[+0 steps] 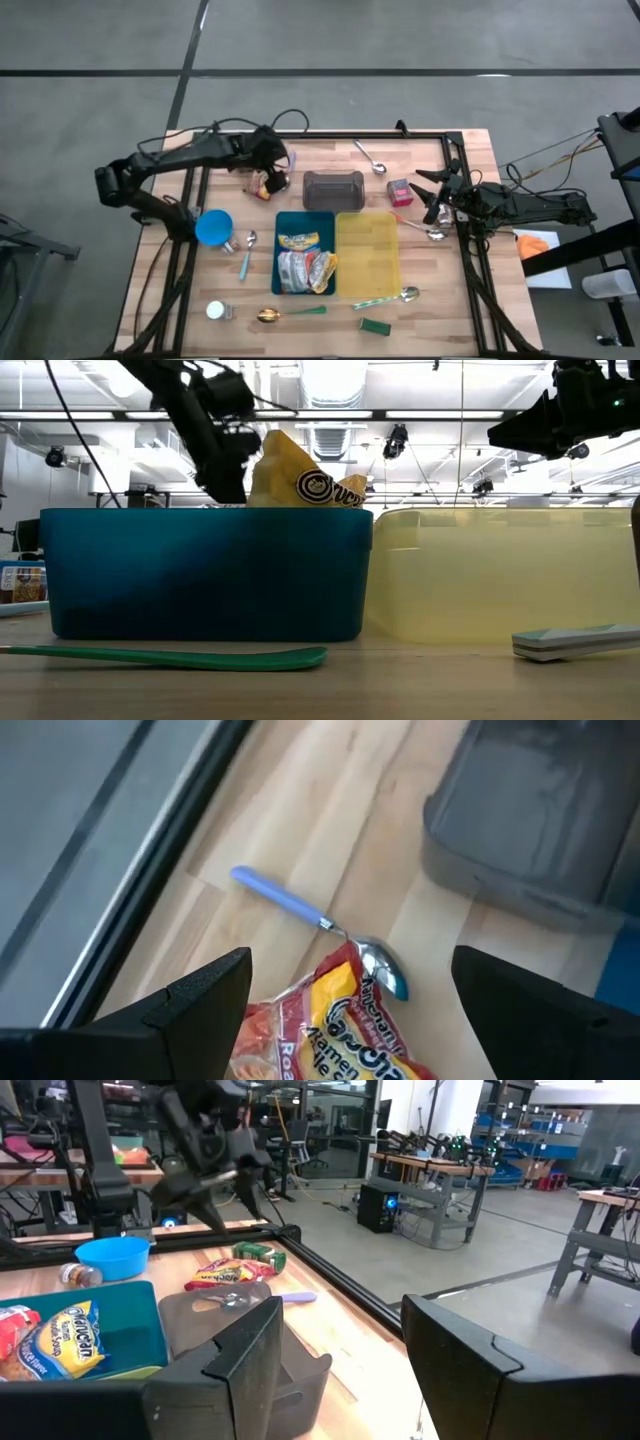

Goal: Pick & Place Food Item
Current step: Put the red noodle pack into the blue bin

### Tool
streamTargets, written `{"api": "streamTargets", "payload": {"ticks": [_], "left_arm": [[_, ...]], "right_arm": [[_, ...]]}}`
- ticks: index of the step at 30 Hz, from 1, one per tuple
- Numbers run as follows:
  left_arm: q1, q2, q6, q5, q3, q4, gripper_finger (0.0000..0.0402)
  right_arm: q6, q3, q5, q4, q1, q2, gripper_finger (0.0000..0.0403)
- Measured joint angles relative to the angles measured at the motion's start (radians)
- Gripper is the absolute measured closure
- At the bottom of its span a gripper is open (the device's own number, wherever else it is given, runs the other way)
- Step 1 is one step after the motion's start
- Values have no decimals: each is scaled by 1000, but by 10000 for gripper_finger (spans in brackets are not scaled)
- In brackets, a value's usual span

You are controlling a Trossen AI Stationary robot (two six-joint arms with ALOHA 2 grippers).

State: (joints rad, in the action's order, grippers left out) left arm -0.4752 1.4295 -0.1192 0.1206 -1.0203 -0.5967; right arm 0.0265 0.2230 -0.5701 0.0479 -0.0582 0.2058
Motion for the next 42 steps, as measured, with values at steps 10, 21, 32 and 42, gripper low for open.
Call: {"api": "streamTargets", "payload": {"ticks": [10, 21, 32, 42], "left_arm": [[-41, 136, -93, -25, -8, 30, 56], [-79, 234, -122, -71, -7, 40, 56], [-84, 283, -139, -88, -6, 55, 56], [-94, 284, -136, -88, 9, 29, 73]], "right_arm": [[0, 0, 0, 0, 0, 0, 203], [0, 0, 0, 0, 0, 0, 203], [0, 0, 0, 0, 0, 0, 203], [0, 0, 0, 0, 0, 0, 203]]}}
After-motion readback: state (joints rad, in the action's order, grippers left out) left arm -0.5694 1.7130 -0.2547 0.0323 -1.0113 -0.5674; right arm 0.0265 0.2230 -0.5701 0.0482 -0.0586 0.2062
